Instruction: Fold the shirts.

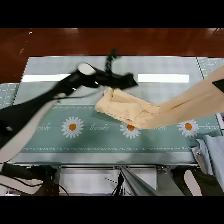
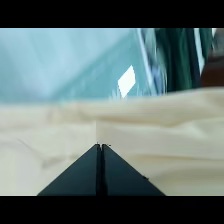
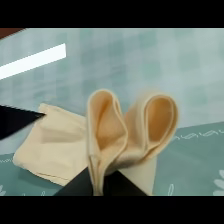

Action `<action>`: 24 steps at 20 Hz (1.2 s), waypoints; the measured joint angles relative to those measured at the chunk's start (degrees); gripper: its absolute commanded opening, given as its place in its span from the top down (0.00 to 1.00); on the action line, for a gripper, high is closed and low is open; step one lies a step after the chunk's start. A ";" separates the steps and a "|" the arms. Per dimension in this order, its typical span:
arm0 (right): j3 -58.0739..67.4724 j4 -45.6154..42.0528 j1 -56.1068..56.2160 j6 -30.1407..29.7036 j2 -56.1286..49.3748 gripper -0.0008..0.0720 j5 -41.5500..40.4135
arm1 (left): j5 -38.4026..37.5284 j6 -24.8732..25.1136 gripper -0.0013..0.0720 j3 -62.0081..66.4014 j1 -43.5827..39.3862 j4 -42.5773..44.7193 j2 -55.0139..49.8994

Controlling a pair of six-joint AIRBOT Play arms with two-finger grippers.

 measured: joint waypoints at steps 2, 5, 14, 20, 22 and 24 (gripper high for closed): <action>0.00 0.79 4.00 -0.92 -3.93 0.96 -3.48 | -1.66 0.11 0.96 0.00 7.17 2.71 7.06; 0.00 -2.23 14.43 -0.11 -11.37 0.95 -9.81 | -4.48 0.15 0.96 0.02 17.79 4.98 17.22; 0.00 -5.40 42.27 7.78 -39.82 0.95 -34.77 | -19.15 -1.01 0.95 0.04 37.55 6.58 36.94; -0.04 7.17 49.64 8.48 -50.07 0.37 -47.47 | -22.27 -1.68 0.95 -0.33 39.71 7.23 40.98; -0.02 8.37 48.59 6.27 -49.81 0.32 -45.05 | -22.36 -1.88 0.95 -0.52 40.28 9.11 40.96; -0.02 6.34 45.31 3.69 -47.71 0.31 -38.77 | -22.69 -1.90 0.95 -0.59 41.18 10.84 40.76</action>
